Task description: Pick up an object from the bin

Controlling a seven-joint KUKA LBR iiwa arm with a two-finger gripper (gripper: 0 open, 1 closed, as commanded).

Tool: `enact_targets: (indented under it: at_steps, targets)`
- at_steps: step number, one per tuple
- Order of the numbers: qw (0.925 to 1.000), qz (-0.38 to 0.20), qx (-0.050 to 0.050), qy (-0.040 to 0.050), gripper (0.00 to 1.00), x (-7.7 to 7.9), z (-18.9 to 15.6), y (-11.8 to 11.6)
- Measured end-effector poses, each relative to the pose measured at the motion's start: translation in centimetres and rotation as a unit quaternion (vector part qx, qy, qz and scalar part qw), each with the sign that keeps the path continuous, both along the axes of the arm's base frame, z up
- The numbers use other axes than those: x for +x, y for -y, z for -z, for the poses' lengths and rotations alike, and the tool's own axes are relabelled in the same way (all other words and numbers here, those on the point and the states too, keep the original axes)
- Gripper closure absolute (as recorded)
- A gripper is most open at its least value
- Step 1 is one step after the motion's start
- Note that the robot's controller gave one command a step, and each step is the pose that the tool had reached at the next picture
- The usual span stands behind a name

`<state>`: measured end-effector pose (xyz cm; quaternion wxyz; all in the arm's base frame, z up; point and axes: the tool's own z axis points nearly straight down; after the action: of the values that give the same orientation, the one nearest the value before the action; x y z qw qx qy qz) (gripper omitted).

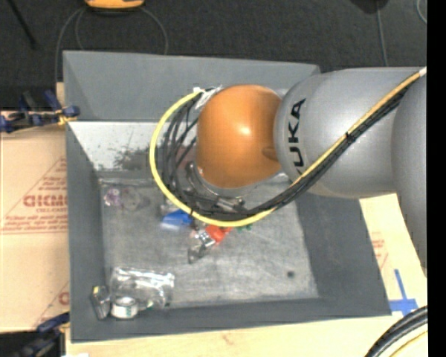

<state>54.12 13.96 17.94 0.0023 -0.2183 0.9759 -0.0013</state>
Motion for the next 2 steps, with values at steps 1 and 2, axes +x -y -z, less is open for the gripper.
enact_targets:
  at_steps: [1, 2]
  targets:
    - [0.9999, 0.014, 0.002, 0.0005, 0.00, 5.0, 8.9, 3.6]
    - [0.9984, -0.056, -0.001, -0.0014, 0.00, 3.2, 7.7, 12.2]
